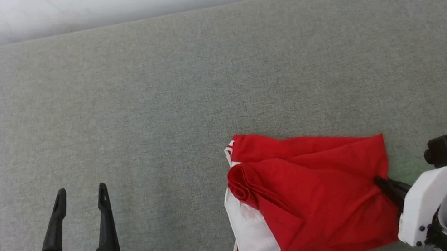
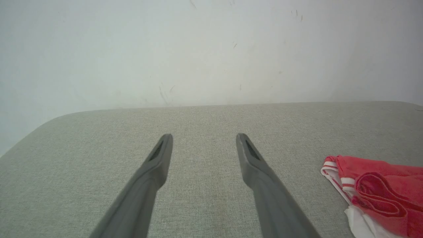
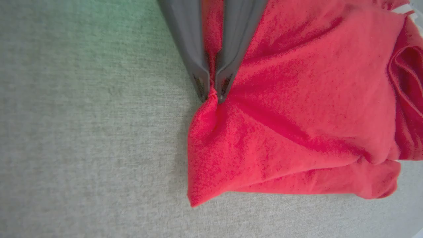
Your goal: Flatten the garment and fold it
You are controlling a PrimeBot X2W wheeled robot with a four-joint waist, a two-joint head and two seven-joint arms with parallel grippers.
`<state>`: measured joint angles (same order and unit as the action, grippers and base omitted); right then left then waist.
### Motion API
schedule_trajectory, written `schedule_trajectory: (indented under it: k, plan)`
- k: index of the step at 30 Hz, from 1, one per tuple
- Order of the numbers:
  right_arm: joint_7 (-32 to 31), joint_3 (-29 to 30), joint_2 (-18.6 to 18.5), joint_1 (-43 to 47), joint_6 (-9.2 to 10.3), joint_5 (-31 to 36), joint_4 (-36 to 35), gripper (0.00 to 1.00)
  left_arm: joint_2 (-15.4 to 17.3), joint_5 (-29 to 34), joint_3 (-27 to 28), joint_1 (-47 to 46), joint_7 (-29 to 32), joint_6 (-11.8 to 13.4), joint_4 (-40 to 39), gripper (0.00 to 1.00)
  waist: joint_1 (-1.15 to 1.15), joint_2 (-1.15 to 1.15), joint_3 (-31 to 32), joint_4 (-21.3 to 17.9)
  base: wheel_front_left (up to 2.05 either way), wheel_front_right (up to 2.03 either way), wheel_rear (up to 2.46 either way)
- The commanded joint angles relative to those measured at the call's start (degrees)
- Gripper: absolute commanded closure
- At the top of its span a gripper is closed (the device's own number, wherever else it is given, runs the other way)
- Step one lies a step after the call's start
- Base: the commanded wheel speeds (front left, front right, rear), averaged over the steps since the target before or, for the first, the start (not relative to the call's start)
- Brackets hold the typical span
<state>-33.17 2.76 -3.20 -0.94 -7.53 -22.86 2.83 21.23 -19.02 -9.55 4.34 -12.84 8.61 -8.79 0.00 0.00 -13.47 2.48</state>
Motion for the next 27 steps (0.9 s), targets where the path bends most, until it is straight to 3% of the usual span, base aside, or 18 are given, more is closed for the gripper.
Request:
schedule_trajectory:
  k: [1,10,19,27]
  plan:
    - [-0.16,-0.51,0.32,-0.47,0.04,1.18,0.79,1.00,0.30,0.69,-0.11,-1.24,0.12,-0.18,-0.02,0.00,0.00,0.00,0.51,-0.36,0.00,0.00,0.00]
    - [-1.50,1.61,-0.39,-6.63,0.04,7.23,-2.27,1.00,1.01,0.93,-0.02,-1.12,0.67,0.43,-1.10,0.00,0.00,0.00,1.34,-3.57,0.00,0.00,0.00]
    - [-5.22,5.14,-8.14,-12.40,0.04,11.06,-2.34,1.00,2.51,1.31,0.28,-2.13,1.96,0.51,-2.59,0.00,0.00,0.00,-0.53,-7.09,0.00,0.00,0.00]
    - [-6.82,7.22,-16.74,-17.25,0.04,15.81,-1.21,1.00,4.65,2.00,1.13,-5.13,3.09,0.30,-6.00,0.00,0.00,0.00,-6.86,-10.78,0.00,0.00,0.00]
